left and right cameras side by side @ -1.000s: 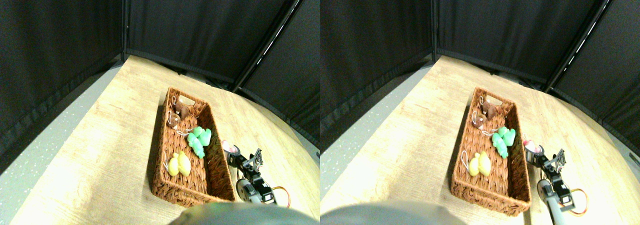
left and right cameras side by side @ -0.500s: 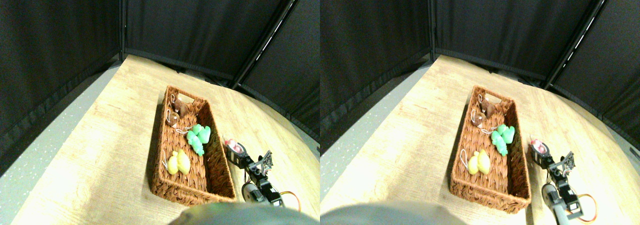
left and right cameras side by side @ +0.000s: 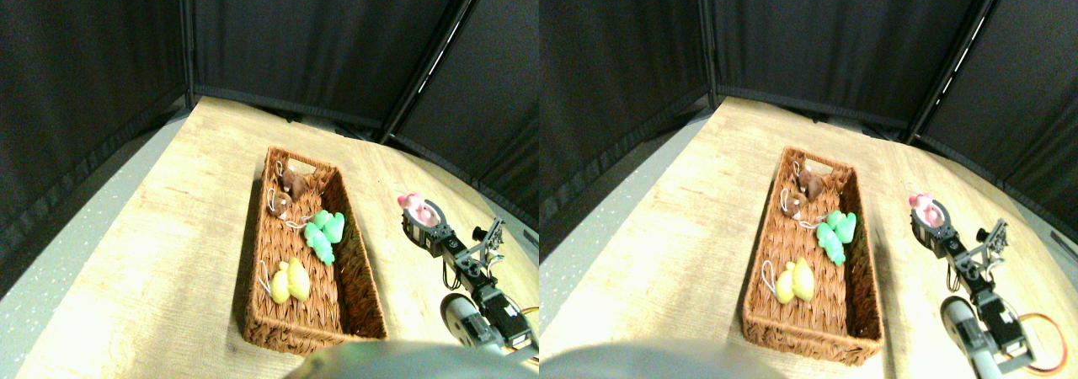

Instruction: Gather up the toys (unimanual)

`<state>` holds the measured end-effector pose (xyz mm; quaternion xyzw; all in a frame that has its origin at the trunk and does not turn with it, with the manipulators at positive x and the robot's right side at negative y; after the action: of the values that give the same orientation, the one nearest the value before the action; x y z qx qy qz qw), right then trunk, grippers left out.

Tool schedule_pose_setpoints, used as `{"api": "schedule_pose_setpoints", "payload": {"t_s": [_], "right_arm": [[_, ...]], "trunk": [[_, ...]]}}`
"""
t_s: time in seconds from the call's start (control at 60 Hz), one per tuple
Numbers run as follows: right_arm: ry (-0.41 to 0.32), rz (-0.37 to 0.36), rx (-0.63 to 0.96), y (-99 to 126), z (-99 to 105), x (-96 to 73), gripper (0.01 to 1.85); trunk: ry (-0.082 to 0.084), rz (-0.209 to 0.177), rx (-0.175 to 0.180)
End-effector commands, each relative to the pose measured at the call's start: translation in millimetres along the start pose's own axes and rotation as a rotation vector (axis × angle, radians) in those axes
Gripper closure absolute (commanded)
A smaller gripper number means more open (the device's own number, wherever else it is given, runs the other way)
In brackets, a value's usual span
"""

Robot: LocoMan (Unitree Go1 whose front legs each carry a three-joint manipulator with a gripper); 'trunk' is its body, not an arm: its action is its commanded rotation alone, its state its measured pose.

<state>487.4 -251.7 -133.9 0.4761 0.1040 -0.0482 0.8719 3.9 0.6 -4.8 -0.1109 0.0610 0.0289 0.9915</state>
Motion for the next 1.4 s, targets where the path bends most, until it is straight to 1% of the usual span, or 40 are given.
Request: {"api": "schedule_pose_setpoints", "payload": {"t_s": [0.017,0.033,0.083,0.133,0.167,0.217,0.267,0.3,0.367,0.4,0.417,0.483,0.567,0.633,0.7,0.767,0.8,0.85,0.933,0.983,1.05,1.1,1.217,1.283,1.317,1.333,1.367,1.4], "right_arm": [[-0.001,0.064,0.001,13.3,-0.8,-2.8,1.67],[0.011,0.08,0.012,15.8,-1.4,-2.3,1.68],[0.027,0.086,0.039,21.4,-2.6,-2.4,1.69],[0.028,0.093,0.046,26.9,-3.3,-3.2,1.7],[0.032,0.102,0.059,32.3,-5.1,-3.2,1.75],[0.044,0.121,0.025,40.4,-7.4,-2.8,1.72],[0.04,0.12,-0.002,45.9,-10.0,-2.4,1.72],[0.065,0.142,-0.032,49.5,-12.9,0.3,1.71],[0.068,0.142,-0.045,55.3,-18.5,3.1,1.72],[0.087,0.157,-0.036,58.4,-22.8,4.7,1.7],[0.108,0.164,-0.022,59.3,-24.8,6.3,1.69],[0.138,0.161,-0.016,63.8,-30.8,8.7,1.69],[0.156,0.163,-0.01,69.1,-38.9,12.4,1.68],[0.176,0.147,0.022,72.2,-45.1,15.8,1.68],[0.204,0.161,-0.009,76.2,-53.3,21.3,1.65],[0.206,0.17,-0.016,79.2,-59.6,25.3,1.65],[0.219,0.174,-0.016,81.9,-63.8,27.9,1.65],[0.234,0.18,-0.025,84.5,-68.3,30.5,1.63],[0.248,0.17,-0.049,90.8,-76.8,33.0,1.63],[0.26,0.172,-0.044,94.6,-82.8,35.0,1.64],[0.268,0.156,-0.029,98.4,-89.2,36.0,1.67],[0.296,0.143,-0.004,101.5,-95.5,37.5,1.68],[0.293,0.141,-0.012,106.0,-108.0,37.1,1.69],[0.297,0.14,-0.008,107.5,-112.4,36.9,1.69],[0.31,0.135,0.008,107.9,-114.3,37.9,1.69],[0.31,0.135,0.008,107.9,-114.3,37.9,1.69],[0.309,0.114,0.023,108.5,-115.6,38.0,1.71],[0.312,0.112,0.009,108.0,-115.6,38.0,1.7]], "trunk": [[-0.049,-0.004,-0.015],[-0.052,-0.001,-0.018],[-0.057,0.005,-0.027],[-0.062,0.01,-0.036],[-0.064,0.014,-0.042],[-0.07,0.022,-0.053],[-0.073,0.031,-0.062],[-0.077,0.04,-0.068],[-0.083,0.053,-0.078],[-0.086,0.063,-0.086],[-0.086,0.065,-0.088],[-0.09,0.082,-0.103],[-0.093,0.097,-0.116],[-0.096,0.113,-0.126],[-0.097,0.125,-0.133],[-0.098,0.135,-0.143],[-0.097,0.14,-0.15],[-0.101,0.146,-0.157],[-0.101,0.156,-0.168],[-0.103,0.163,-0.174],[-0.104,0.17,-0.182],[-0.104,0.174,-0.186],[-0.101,0.178,-0.194],[-0.101,0.18,-0.195],[-0.101,0.18,-0.195],[-0.098,0.179,-0.195],[-0.098,0.179,-0.195],[-0.097,0.178,-0.195]]}}
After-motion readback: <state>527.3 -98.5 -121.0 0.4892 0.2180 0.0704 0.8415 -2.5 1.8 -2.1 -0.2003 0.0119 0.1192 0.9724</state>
